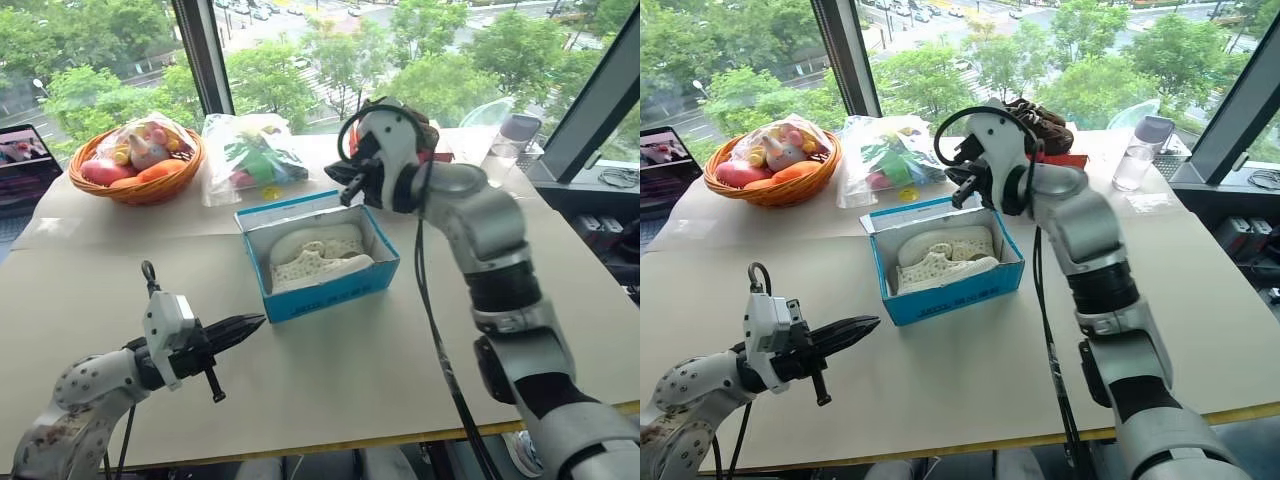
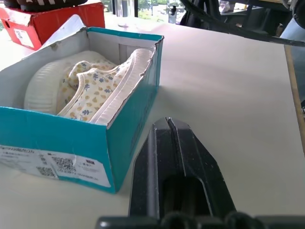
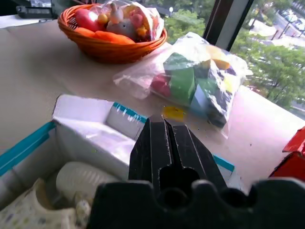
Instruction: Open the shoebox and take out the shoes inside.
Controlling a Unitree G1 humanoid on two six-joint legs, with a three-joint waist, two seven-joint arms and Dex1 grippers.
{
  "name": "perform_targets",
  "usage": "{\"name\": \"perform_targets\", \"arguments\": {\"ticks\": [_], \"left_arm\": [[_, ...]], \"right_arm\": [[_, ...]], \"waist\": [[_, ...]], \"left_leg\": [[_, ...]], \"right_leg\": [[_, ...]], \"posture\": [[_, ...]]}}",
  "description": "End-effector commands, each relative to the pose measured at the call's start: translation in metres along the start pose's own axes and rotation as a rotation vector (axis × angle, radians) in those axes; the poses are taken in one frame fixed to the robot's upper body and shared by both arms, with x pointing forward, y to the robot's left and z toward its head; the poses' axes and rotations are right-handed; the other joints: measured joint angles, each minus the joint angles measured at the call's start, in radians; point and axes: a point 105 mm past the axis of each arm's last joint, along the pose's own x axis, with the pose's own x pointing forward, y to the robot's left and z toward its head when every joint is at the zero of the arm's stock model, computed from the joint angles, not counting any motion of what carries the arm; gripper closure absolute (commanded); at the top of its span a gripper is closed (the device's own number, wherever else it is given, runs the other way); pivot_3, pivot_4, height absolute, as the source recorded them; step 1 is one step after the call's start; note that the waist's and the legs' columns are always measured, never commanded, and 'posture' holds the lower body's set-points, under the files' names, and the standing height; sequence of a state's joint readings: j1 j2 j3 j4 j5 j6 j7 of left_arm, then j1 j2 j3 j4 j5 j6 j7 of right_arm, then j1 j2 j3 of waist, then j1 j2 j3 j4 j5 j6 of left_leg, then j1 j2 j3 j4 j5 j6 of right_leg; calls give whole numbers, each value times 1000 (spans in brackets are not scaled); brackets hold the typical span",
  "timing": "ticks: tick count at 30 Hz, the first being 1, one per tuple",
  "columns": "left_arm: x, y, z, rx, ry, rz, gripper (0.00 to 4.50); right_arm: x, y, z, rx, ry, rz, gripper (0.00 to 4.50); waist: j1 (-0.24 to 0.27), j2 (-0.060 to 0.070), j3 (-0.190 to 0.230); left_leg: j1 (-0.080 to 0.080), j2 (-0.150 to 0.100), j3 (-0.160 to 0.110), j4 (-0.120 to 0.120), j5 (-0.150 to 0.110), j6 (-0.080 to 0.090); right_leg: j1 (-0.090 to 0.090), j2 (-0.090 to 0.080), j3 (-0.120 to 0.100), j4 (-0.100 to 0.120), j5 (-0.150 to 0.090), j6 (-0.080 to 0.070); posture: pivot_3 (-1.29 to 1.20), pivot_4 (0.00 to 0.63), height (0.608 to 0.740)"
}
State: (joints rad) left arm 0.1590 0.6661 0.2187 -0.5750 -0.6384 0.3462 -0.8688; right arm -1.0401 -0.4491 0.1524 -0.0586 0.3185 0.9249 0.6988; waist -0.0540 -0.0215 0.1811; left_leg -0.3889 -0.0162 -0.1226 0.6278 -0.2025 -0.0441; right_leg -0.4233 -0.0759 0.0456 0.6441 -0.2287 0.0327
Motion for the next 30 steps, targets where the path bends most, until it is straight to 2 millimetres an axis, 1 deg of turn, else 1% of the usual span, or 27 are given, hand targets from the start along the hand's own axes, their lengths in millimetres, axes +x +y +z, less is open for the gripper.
{"name": "perform_targets", "arguments": {"ticks": [1, 2, 4, 5, 9, 10, 11, 13, 15, 16, 18, 20, 23, 25, 27, 30], "left_arm": [[3, 2, 7, 19, -23, -21, 4500], [4, 2, 7, 19, -23, -27, 4500], [4, 2, 8, 18, -20, -47, 4500], [3, 4, 9, 18, -15, -60, 4500], [-7, 26, 21, 48, 40, -105, 4500], [-11, 33, 24, 53, 59, -114, 4500], [-13, 37, 26, 54, 70, -119, 4500], [-20, 47, 31, 56, 93, -123, 4500], [-24, 53, 34, 51, 104, -124, 4500], [-28, 60, 37, 50, 105, -113, 4500], [-37, 84, 35, 78, 120, -47, 4500], [-42, 96, 36, 77, 114, -24, 4500], [-42, 105, 39, 73, 87, -18, 4500], [-41, 109, 38, 77, 87, -17, 4500], [-37, 111, 36, 76, 80, -21, 4500], [-29, 108, 34, 73, 64, -45, 4500]], "right_arm": [[-15, 41, 5, 68, 66, 208, 3923], [-15, 45, 5, 75, 75, 230, 3699], [-12, 51, 3, 72, 92, 253, 2947], [-10, 52, 2, 66, 101, 258, 2699], [8, 48, -5, 71, 120, 238, 1290], [12, 46, -8, 60, 128, 226, 1090], [16, 44, -11, 51, 134, 218, 599], [22, 40, -17, 43, 147, 201, 18], [26, 36, -20, 41, 156, 190, 18], [30, 33, -25, 53, 170, 180, 18], [37, 32, -38, 97, 208, 184, 18], [40, 38, -44, 152, 233, 219, 18], [41, 46, -47, 241, 253, 262, 18], [40, 53, -50, 307, 273, 295, 18], [40, 57, -54, 362, 291, 311, 18], [46, 60, -63, 433, 319, 311, 18]], "waist": [[-8, 0, 0], [-11, 0, 0], [-14, 0, 0], [-14, 0, 0], [-13, 0, 0], [-14, 0, 0], [-14, 0, 0], [-15, 0, 0], [-15, 0, 0], [-16, 0, 0], [-15, 0, 0], [-17, 0, 0], [-17, 0, 1], [-16, 0, 1], [-15, 0, 1], [-15, 0, 1]], "left_leg": [[0, 0, 0, 0, 0, 0], [1, 0, 0, 0, 0, 0], [2, 0, 0, 1, 0, 0], [2, 0, 0, 1, 1, 1], [2, 0, 0, 2, 1, 2], [1, 0, 0, 2, 1, 2], [1, 0, 0, 2, 1, 2], [0, 0, 0, 2, 1, 2], [-1, 0, 0, 1, 1, 2], [-1, 0, 0, 1, 1, 2], [-1, -1, 0, 0, 1, 2], [-1, 0, 0, 0, 1, 2], [-1, 0, 0, 0, 1, 2], [-1, 0, 0, 0, 1, 2], [-1, 0, 0, 0, 1, 2], [-1, 0, 0, 0, 1, 2]], "right_leg": [[0, 0, 0, 1, -2, 2], [0, 0, 0, 1, -2, 2], [1, 0, 0, 2, -2, 3], [1, 0, 0, 2, -2, 3], [1, 0, 0, 3, -2, 3], [1, 1, 0, 3, -2, 3], [1, 0, 0, 3, -2, 3], [0, 0, 0, 2, -2, 3], [-1, 0, 0, 2, -2, 3], [-1, 0, 0, 2, -2, 3], [-2, 0, 0, 2, -2, 3], [-2, 1, -1, 2, -2, 3], [-2, 0, -1, 2, -2, 3], [-2, 0, -1, 2, -2, 3], [-2, 0, -1, 2, -1, 1], [-2, 0, -1, 3, 0, 0]], "posture": [[0, 150, 740], [0, 150, 740], [0, 150, 740], [0, 150, 740], [0, 150, 740], [0, 150, 740], [0, 150, 740], [0, 150, 740], [0, 150, 740], [0, 150, 740], [0, 150, 740], [0, 150, 740], [0, 150, 740], [0, 150, 740], [0, 150, 740], [0, 150, 740]]}}
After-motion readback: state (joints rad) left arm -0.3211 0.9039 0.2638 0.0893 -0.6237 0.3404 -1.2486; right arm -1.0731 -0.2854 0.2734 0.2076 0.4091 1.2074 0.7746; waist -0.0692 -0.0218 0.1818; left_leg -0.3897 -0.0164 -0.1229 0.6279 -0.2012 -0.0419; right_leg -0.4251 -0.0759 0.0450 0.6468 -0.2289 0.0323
